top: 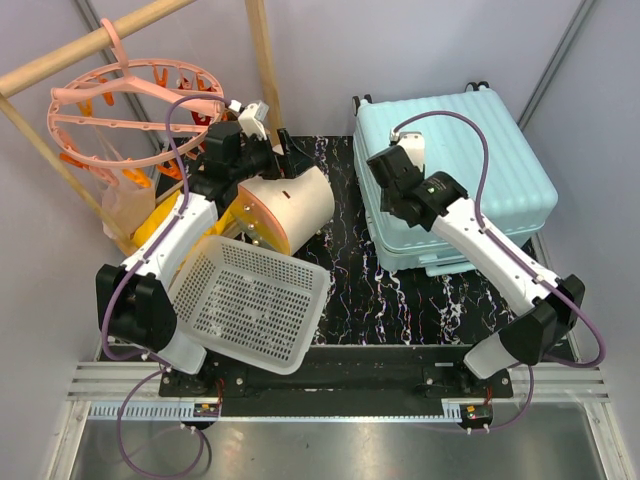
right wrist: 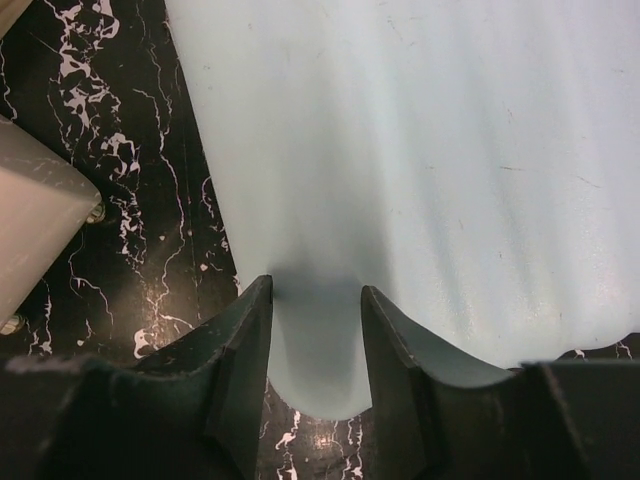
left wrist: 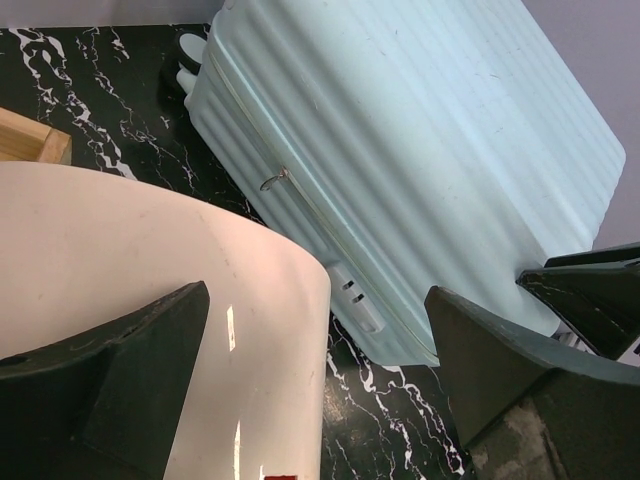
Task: Open, take out, and arrange the luggage
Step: Unzip the luggage at the center of the board.
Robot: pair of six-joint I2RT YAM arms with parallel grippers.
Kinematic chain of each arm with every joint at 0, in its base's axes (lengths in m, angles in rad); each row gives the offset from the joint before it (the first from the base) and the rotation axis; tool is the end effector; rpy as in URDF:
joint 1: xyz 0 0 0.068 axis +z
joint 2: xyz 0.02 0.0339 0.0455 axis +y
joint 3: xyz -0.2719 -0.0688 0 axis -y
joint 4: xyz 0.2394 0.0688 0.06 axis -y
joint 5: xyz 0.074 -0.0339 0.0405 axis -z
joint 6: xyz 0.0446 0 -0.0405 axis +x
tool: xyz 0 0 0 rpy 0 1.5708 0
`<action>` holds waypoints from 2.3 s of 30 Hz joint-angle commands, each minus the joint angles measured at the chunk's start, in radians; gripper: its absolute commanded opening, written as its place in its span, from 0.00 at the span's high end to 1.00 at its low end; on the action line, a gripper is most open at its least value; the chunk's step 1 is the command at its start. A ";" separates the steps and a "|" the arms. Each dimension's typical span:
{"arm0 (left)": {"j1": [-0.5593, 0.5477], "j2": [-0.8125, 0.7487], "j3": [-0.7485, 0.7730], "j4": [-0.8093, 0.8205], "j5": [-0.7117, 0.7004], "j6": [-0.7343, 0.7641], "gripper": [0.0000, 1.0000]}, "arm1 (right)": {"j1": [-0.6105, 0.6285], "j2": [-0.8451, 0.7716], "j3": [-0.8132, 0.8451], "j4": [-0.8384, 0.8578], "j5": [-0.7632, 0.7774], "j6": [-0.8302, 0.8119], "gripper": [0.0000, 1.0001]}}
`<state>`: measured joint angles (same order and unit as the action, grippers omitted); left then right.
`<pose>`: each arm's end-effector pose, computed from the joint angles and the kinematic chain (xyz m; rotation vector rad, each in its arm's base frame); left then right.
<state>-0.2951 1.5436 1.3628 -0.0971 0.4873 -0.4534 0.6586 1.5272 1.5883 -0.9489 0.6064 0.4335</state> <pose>0.3460 -0.1270 0.3702 0.2046 1.9174 -0.9613 0.2633 0.1716 0.3738 -0.0041 2.2687 -0.1866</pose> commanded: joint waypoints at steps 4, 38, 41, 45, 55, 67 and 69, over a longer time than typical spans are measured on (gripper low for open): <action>0.005 -0.020 -0.004 0.065 0.040 -0.011 0.02 | -0.034 0.138 0.105 -0.315 -0.017 -0.157 0.43; 0.005 -0.002 0.010 0.053 0.059 0.044 0.01 | -0.074 0.182 0.015 -0.455 0.007 -0.118 0.55; 0.001 -0.005 0.010 0.054 0.054 0.055 0.01 | -0.074 0.156 -0.014 -0.484 -0.010 -0.085 0.56; -0.030 -0.014 0.025 0.053 0.011 0.100 0.01 | -0.082 0.116 -0.062 -0.487 -0.028 -0.065 0.56; -0.272 0.177 0.214 0.019 -0.088 0.231 0.01 | -0.100 0.085 0.022 -0.418 -0.095 -0.071 0.50; -0.302 0.469 0.427 0.011 -0.214 0.438 0.16 | -0.103 0.096 0.193 -0.292 -0.255 -0.107 0.41; -0.302 0.507 0.446 0.017 -0.237 0.447 0.19 | -0.105 0.091 0.193 -0.269 -0.295 -0.110 0.40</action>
<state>-0.6056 2.0167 1.7237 -0.1249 0.3473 -0.1020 0.5652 1.6104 1.7721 -1.1839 0.4320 0.3290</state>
